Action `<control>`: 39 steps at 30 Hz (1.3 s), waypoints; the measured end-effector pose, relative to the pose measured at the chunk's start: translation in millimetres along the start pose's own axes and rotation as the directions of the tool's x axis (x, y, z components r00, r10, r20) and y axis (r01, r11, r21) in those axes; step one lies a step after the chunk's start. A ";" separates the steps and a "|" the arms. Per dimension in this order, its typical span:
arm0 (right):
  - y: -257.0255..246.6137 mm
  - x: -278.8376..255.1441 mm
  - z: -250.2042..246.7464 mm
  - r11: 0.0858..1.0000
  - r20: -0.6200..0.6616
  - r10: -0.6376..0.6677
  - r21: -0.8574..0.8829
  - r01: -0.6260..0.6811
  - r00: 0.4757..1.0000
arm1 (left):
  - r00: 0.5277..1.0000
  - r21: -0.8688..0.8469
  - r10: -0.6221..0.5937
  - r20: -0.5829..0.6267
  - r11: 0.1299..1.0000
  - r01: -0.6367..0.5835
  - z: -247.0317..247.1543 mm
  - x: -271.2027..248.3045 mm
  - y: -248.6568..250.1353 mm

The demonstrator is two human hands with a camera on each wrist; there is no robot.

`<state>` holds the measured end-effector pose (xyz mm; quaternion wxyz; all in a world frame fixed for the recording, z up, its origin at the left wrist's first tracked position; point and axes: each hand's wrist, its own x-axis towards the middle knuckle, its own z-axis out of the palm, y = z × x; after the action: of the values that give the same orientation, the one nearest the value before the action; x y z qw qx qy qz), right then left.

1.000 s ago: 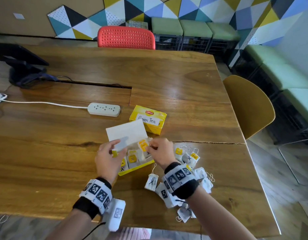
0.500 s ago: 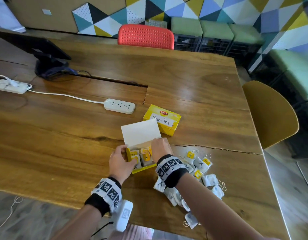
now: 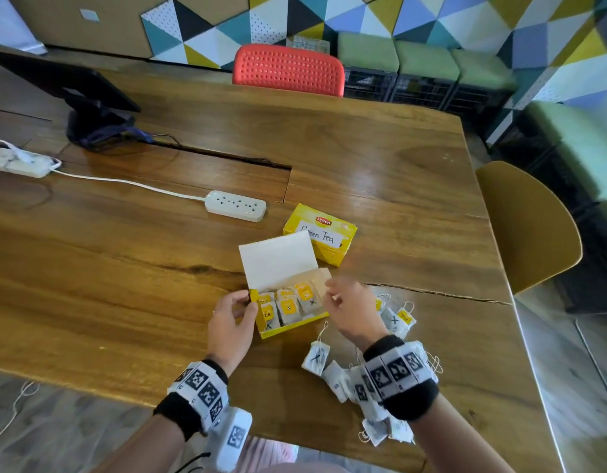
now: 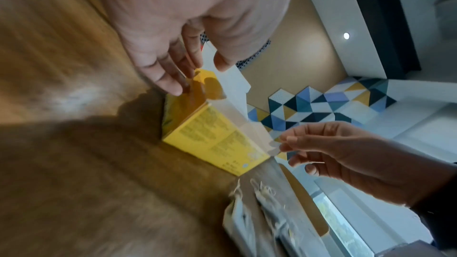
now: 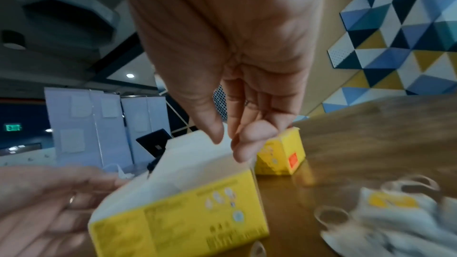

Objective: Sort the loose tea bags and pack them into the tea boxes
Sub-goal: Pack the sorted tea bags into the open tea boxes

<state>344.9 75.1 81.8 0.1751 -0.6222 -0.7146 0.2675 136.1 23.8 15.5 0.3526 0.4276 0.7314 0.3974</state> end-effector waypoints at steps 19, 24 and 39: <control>50.5 -55.4 33.3 0.955 0.452 0.212 -0.286 -0.084 0.866 | 0.707 0.206 0.296 0.643 0.822 -0.532 25.7 -54.8 -10.6; 58.1 -52.9 16.0 0.971 0.376 0.239 -0.073 -0.229 0.895 | 0.577 0.290 0.360 0.733 0.601 -0.745 51.4 -52.0 -6.3; 67.4 -63.4 -6.7 0.545 0.308 0.471 0.635 -0.547 0.827 | 0.819 0.265 0.095 0.567 0.920 -0.290 67.6 -30.2 16.3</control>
<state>412.9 19.5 51.9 0.2756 -0.6736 -0.3542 0.5873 211.2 20.6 5.8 0.4236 0.6491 0.6107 0.1619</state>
